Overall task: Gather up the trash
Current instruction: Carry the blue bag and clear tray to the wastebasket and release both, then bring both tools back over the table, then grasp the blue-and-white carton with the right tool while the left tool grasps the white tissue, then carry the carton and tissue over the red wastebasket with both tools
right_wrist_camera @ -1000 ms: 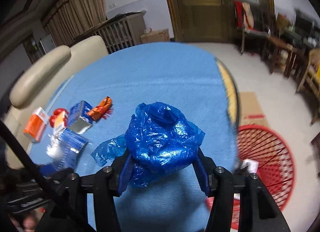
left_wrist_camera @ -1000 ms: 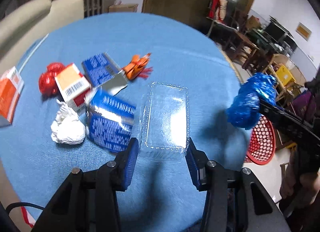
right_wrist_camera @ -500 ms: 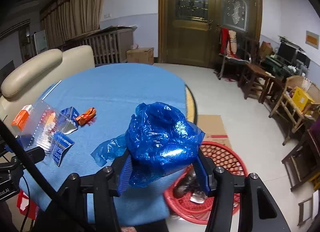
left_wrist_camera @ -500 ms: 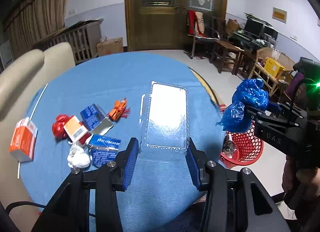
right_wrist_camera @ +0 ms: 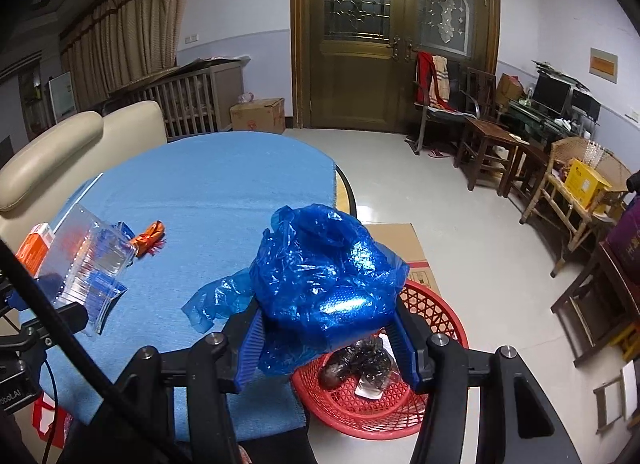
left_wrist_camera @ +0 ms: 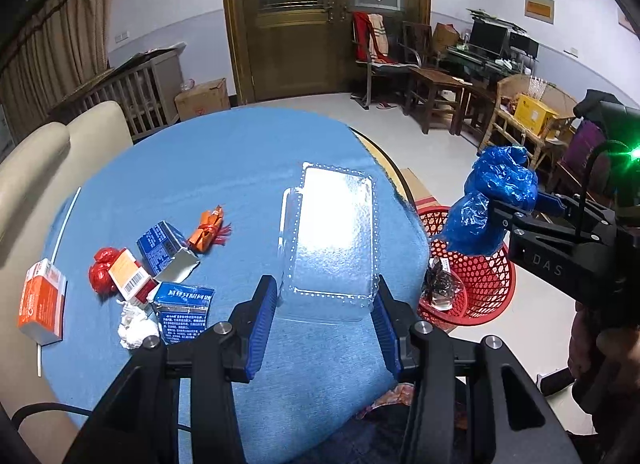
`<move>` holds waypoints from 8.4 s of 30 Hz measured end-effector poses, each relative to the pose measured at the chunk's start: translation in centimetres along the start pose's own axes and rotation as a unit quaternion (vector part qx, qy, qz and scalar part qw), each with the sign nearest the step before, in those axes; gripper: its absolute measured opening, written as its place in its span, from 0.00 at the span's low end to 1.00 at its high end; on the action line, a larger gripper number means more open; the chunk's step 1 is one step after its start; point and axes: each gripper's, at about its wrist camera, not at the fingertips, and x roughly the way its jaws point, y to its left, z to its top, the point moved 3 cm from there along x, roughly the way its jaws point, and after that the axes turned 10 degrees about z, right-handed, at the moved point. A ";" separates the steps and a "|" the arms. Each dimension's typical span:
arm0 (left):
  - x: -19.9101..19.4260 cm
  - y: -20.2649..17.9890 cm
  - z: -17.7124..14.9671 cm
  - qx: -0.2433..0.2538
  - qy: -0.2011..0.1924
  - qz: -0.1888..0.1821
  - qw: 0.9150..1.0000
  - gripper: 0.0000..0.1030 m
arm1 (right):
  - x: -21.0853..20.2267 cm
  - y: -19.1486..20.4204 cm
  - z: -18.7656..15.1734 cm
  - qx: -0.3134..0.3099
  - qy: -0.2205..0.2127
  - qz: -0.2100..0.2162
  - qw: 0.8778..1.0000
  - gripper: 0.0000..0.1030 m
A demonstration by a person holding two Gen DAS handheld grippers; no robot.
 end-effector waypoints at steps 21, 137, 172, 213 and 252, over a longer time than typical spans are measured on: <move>0.3 -2.4 0.6 0.023 0.006 -0.012 1.000 0.48 | 0.1 -0.7 -0.3 0.019 0.007 -0.016 1.000 0.57; 3.2 26.9 -15.5 -0.240 0.075 0.072 0.965 0.61 | 25.1 35.4 -2.5 0.021 0.255 0.185 0.949 0.65; 7.3 17.4 -7.8 -0.138 0.077 0.100 0.982 0.41 | 16.4 21.7 -1.5 0.075 0.133 0.209 0.966 0.63; -2.0 4.8 -0.4 0.018 -0.036 0.172 0.984 0.41 | 7.4 8.9 -2.6 0.160 0.025 0.168 0.972 0.63; -0.4 -1.6 0.8 0.095 -0.031 0.151 0.984 0.41 | 6.8 2.1 -4.9 0.228 0.014 0.152 0.962 0.63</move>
